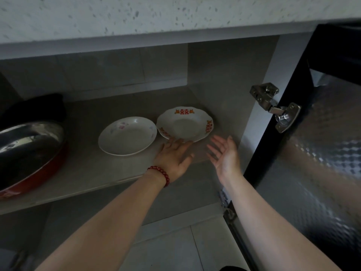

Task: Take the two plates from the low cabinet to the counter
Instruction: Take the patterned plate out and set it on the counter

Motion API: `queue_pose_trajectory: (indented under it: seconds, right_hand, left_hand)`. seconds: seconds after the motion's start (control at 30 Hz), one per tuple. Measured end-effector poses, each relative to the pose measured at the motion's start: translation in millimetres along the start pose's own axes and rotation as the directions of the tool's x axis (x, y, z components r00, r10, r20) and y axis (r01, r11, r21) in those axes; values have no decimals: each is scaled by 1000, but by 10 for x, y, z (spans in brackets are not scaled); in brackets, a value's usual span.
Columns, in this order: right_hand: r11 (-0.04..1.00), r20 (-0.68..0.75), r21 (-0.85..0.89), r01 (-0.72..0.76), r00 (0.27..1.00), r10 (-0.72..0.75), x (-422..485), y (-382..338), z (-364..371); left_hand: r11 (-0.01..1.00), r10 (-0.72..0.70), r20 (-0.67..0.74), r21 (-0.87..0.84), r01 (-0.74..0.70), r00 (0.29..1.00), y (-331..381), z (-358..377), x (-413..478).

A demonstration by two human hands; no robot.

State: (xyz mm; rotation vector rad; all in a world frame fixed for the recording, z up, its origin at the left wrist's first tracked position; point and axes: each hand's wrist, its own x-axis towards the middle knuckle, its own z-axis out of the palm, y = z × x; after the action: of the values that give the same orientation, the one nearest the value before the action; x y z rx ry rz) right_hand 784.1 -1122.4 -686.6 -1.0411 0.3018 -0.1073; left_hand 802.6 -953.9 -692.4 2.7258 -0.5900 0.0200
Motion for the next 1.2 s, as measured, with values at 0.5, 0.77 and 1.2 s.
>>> queue_pose_trajectory:
  seconds: [0.5, 0.77, 1.2]
  right_hand:
    - [1000, 12, -24, -19, 1000, 19, -24, 23, 26]
    - [1000, 6, -8, -7, 1000, 7, -120, -2, -10]
    - [1000, -37, -10, 25, 999, -25, -207, -15, -118]
  left_hand:
    - [999, -27, 15, 24, 27, 1000, 10, -21, -54]
    - [1000, 17, 16, 24, -17, 1000, 161, -3, -267]
    - [1000, 21, 9, 21, -22, 1000, 179, 36, -364]
